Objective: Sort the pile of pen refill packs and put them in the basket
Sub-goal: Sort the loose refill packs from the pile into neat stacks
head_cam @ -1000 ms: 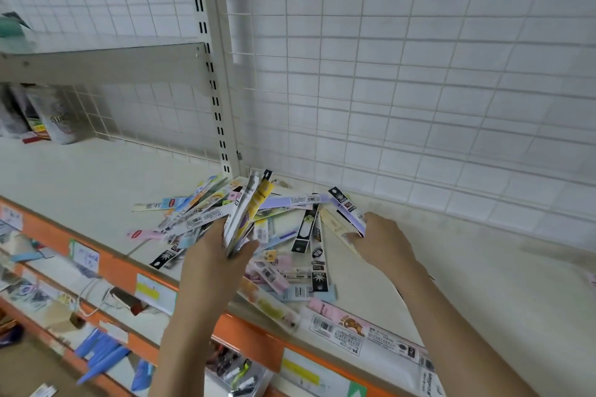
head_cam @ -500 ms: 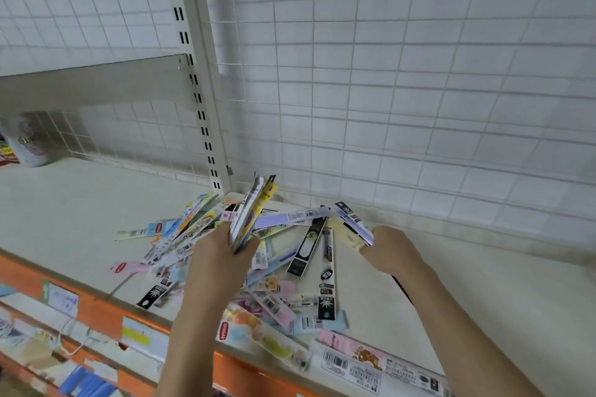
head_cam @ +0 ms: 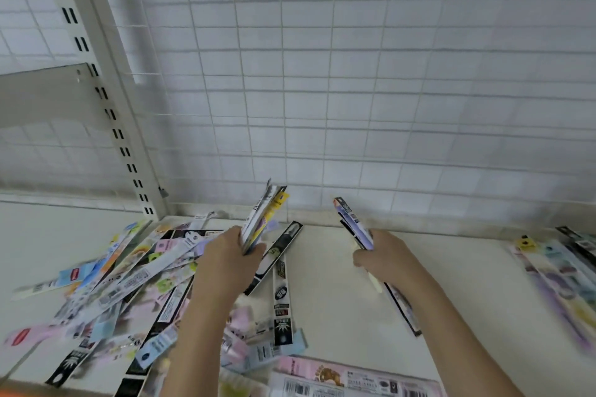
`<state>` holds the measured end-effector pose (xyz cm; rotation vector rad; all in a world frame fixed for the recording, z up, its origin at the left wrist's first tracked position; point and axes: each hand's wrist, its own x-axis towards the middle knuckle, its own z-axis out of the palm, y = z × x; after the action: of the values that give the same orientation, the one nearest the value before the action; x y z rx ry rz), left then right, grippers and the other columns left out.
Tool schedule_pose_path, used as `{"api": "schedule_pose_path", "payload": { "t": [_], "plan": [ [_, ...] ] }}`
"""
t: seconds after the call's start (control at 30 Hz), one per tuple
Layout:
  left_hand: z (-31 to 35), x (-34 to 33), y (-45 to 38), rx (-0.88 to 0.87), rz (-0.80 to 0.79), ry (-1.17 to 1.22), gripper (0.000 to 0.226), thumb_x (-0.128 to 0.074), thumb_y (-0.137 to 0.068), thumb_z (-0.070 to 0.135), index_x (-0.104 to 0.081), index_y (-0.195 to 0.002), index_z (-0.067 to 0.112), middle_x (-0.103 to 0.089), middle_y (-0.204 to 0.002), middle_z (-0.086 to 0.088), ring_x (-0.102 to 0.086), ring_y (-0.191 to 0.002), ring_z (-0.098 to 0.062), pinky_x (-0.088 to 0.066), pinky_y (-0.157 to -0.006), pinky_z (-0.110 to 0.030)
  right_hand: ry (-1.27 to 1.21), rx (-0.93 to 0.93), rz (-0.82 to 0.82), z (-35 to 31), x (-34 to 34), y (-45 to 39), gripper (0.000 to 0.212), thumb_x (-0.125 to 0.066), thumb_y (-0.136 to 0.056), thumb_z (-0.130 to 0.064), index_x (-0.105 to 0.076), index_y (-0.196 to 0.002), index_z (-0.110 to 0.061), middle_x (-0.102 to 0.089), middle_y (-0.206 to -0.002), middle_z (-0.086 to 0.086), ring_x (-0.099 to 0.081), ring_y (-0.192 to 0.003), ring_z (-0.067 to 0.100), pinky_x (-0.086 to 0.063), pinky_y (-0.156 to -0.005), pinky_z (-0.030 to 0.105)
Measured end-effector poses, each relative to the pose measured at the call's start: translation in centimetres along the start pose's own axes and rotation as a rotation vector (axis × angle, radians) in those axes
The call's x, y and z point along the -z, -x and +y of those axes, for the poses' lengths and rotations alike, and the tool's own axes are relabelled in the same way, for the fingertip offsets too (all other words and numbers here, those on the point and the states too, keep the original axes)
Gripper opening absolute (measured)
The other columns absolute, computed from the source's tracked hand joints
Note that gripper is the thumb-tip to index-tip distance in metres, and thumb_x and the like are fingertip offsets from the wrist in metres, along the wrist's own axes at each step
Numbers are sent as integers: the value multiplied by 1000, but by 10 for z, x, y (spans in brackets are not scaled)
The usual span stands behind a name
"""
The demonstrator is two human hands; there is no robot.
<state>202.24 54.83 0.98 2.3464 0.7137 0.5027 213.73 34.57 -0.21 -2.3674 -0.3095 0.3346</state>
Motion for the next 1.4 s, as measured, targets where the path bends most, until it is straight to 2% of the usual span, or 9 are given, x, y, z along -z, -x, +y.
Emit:
{"api": "schedule_pose_path", "payload": {
  "t": [0.2,0.33,0.57,0.7,0.87,1.0,1.1,1.2,1.4],
  "plan": [
    [11,-25,-17,30,-163,-112,29,-58,-83,27,-45,-61,15,-47,-54,0,-43,-49,-13,-30,-44,-23,-249,-1,34,3,24,19,11,-65,-75,-16,-57,-82,-16,-60,-68,-4,-58,-65,15,-41,-60,27],
    [11,-38,-27,69,-253,-240,21,-61,-81,26,-51,-73,10,-48,-58,0,-46,-52,-13,-32,-44,-22,-316,-2,59,5,33,28,19,-60,-77,-17,-66,-92,-7,-74,-82,-2,-67,-88,27,-45,-68,31],
    [17,-48,-24,58,-276,-447,18,-47,-86,7,-56,-101,3,-66,-97,-12,-63,-90,-28,-45,-65,-29,-415,46,-10,12,49,42,14,-61,-83,-20,-75,-82,-22,-73,-94,-6,-65,-89,13,-50,-79,31],
    [31,-39,-20,57,-248,-424,27,-45,-82,3,-59,-105,0,-49,-63,-1,-50,-60,-20,-35,-47,-23,-452,85,-15,19,58,45,17,-60,-84,-16,-65,-93,-29,-74,-90,-12,-64,-95,8,-47,-89,31],
    [59,-22,-3,56,-171,-248,19,-49,-80,5,-46,-62,9,-49,-56,-1,-47,-58,-23,-31,-44,-21,-410,105,-7,23,63,50,26,-56,-85,-12,-58,-102,-32,-73,-84,-15,-62,-95,2,-43,-80,23],
    [72,-18,15,57,-119,52,14,-51,-83,11,-61,-75,6,-69,-68,-6,-58,-41,-12,-42,-46,-22,-394,105,27,30,66,54,22,-56,-84,-12,-61,-100,-26,-72,-83,-13,-62,-93,7,-42,-71,20],
    [80,-18,35,27,-99,227,15,-49,-89,13,-61,-83,20,-63,-65,-4,-54,-31,-1,-39,-38,-17,-351,138,49,39,67,56,19,-58,-81,-13,-59,-100,-13,-69,-98,9,-62,-96,30,-42,-67,27],
    [84,-17,48,34,-82,287,13,-45,-94,17,-57,-92,22,-61,-65,-7,-53,-32,0,-32,-35,-14,-294,182,52,47,66,57,25,-56,-80,-15,-49,-100,-2,-63,-101,24,-59,-74,30,-37,-61,30],
    [73,-17,60,133,103,267,37,-52,-92,32,-57,-74,0,-62,-63,-18,-52,-54,-19,-37,-54,-28,-84,202,104,58,49,54,23,-50,-85,-18,-35,-68,-22,-53,-65,4,-68,-81,28,-34,-55,30]
  ]
}}
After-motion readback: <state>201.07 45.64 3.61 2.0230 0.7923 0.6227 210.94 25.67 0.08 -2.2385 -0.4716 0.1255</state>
